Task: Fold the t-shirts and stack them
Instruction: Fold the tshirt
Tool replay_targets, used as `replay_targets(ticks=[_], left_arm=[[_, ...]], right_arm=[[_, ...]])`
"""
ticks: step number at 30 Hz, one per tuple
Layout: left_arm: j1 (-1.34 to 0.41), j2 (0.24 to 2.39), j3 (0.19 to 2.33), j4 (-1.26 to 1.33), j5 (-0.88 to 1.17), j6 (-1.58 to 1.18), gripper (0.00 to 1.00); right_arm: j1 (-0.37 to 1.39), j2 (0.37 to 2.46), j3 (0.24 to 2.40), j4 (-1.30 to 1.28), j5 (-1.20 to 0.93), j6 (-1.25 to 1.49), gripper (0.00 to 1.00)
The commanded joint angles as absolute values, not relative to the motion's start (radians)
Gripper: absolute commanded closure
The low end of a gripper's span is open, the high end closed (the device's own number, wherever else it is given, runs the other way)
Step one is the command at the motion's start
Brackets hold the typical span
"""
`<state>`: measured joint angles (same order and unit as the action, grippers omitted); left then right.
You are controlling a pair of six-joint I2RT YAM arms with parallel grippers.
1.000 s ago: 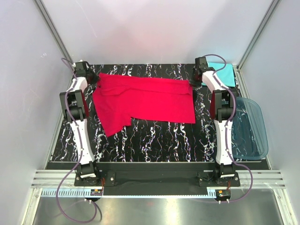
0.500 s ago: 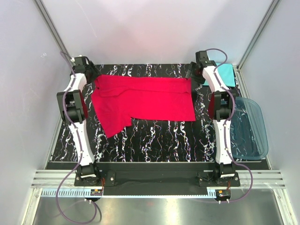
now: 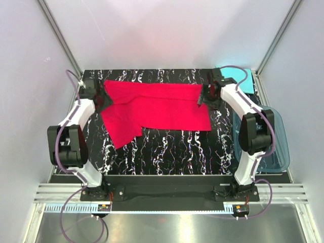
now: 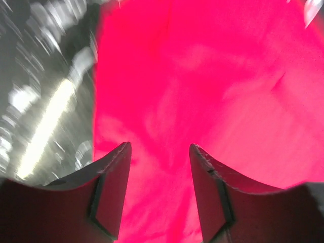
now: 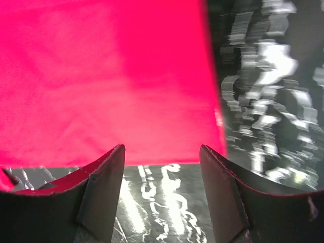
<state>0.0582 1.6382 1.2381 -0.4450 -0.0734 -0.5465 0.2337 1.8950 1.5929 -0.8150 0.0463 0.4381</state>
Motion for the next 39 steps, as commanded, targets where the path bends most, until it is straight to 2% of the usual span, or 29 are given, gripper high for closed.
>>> replay_targets(ticks=[1,5,11,18,24,29,34,39], left_arm=[[0.006,1.678,1.163,-0.469,0.014,-0.555,0.44],[0.003,1.736,1.164,-0.524,0.109,-0.637,0.43],[-0.04,1.743,1.115,-0.635,0.018,-0.739,0.38],[-0.031,1.704,0.971,-0.726,0.04,-0.842,0.38],[-0.034,1.547,0.781,-0.745,0.08,-0.922,0.38],[-0.067,1.323,0.687,-0.826,0.118,-0.93,0.37],[-0.101,1.082,0.756,-0.936,0.04,-0.875,0.36],[-0.095,1.012,0.857,-0.807,0.044,-0.68,0.33]], right_arm=[[0.311,1.922,1.565,-0.71,-0.029,0.414,0.32],[0.351,1.997,1.568,-0.693,-0.044,0.393,0.32],[0.357,2.089,1.531,-0.712,-0.022,0.397,0.29],[0.373,2.008,1.353,-0.745,0.026,0.475,0.26],[0.38,1.831,1.149,-0.747,0.025,0.523,0.25],[0.382,1.677,1.056,-0.814,0.06,0.525,0.25],[0.38,1.511,1.074,-0.838,0.04,0.494,0.24],[0.382,1.508,1.158,-0.616,-0.099,0.514,0.2]])
